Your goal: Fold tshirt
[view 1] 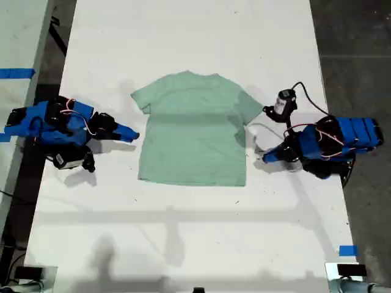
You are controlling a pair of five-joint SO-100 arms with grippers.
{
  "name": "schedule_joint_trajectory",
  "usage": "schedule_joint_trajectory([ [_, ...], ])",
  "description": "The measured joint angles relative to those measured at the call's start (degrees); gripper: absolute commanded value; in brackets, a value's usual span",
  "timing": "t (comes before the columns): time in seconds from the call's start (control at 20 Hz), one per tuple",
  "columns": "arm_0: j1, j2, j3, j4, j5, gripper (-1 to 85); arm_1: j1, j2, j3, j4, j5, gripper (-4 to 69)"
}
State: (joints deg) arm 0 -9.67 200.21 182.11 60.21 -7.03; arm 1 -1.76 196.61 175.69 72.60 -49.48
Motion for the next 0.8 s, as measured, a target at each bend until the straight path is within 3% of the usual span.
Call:
schedule_joint_trajectory([
  [0.1,2.37,0.00,0.00,-2.11,0.00,1.1,1.85,0.00,0.00,-0.09,2.64,-0.7],
  [0.15,4.13,0.00,0.00,-4.39,0.00,1.0,4.48,0.09,-0.09,-0.26,9.84,-0.7],
  [0.25,4.83,0.00,0.00,-4.92,-0.26,0.1,6.33,0.18,-0.26,-0.35,31.99,-0.7],
  [0.35,5.19,0.00,0.00,-4.92,-0.70,0.1,6.33,0.18,-0.18,-0.18,42.54,-0.7],
  [0.65,5.45,0.00,-0.18,-5.27,-0.70,0.1,6.15,0.18,-0.09,-0.09,45.00,-0.5],
  [0.8,2.72,-1.14,-4.31,-5.27,-0.18,0.1,8.26,0.18,-4.13,1.49,40.96,-0.5],
])
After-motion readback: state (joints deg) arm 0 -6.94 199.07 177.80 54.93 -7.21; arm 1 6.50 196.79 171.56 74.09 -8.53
